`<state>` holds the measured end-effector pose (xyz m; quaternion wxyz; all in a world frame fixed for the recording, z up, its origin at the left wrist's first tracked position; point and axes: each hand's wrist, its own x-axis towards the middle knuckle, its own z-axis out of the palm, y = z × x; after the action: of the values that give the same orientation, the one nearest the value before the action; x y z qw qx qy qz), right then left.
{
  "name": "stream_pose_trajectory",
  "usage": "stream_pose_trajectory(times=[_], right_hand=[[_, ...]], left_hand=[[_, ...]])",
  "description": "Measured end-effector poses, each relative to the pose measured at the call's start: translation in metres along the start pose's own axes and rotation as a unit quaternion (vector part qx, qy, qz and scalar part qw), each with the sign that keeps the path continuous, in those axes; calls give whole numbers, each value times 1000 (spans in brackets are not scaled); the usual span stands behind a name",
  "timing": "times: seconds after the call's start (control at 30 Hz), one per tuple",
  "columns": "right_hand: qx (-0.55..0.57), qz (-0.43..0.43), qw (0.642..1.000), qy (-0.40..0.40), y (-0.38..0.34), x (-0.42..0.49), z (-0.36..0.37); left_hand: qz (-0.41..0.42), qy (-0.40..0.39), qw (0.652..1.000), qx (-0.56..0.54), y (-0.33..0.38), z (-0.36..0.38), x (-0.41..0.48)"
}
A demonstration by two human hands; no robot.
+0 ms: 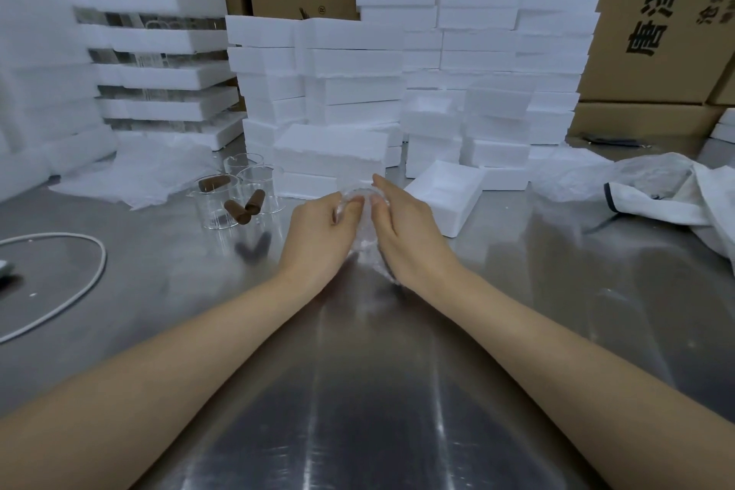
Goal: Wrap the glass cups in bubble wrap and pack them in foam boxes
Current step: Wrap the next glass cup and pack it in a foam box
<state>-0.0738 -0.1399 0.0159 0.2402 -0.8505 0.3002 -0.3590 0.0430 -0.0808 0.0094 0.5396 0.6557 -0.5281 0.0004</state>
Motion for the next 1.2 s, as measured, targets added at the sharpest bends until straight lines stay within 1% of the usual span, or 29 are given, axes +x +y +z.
stream_pose_trajectory(times=[0.13,0.27,0.33,0.47,0.6,0.67,0.7,0.73,0.8,0.83,0.87,0.93,1.0,1.1,1.2], right_hand=[[59,39,997,20,5,4,-3],[80,38,995,50,6,4,-6],[61,23,996,56,5,3,-6],[22,3,999,40,2,3,-4],[35,-2,999,28,2,1,-4],[70,16,997,42,4,1,-5],[92,27,994,54,5,1,-5],[115,37,990,69,5,1,-6],[149,42,983,101,7,2,-7],[155,38,981,108,8,3,-8],[156,31,982,106,8,3,-8],[149,16,985,86,7,2,-6],[116,-25,991,67,5,-1,-4],[46,-118,991,35,3,-4,-3],[32,-148,988,20,1,-5,-4]], left_hand=[[61,-27,998,-15,4,-3,-2],[101,-64,992,38,6,-4,-3],[97,-69,991,58,5,-2,-3],[75,-32,993,83,2,-5,2],[63,-11,995,74,-1,-7,5],[30,-27,999,14,0,-3,3],[-9,-49,998,-45,1,-1,1],[-63,-77,988,-115,4,1,0],[-168,-136,945,-247,8,7,-1],[-196,-157,923,-291,9,8,-1],[-203,-172,910,-318,10,9,-1],[-190,-189,899,-346,9,7,0],[-179,-183,901,-350,8,3,-1],[-187,-140,928,-290,12,-2,-1],[-213,-88,938,-258,16,-2,0]])
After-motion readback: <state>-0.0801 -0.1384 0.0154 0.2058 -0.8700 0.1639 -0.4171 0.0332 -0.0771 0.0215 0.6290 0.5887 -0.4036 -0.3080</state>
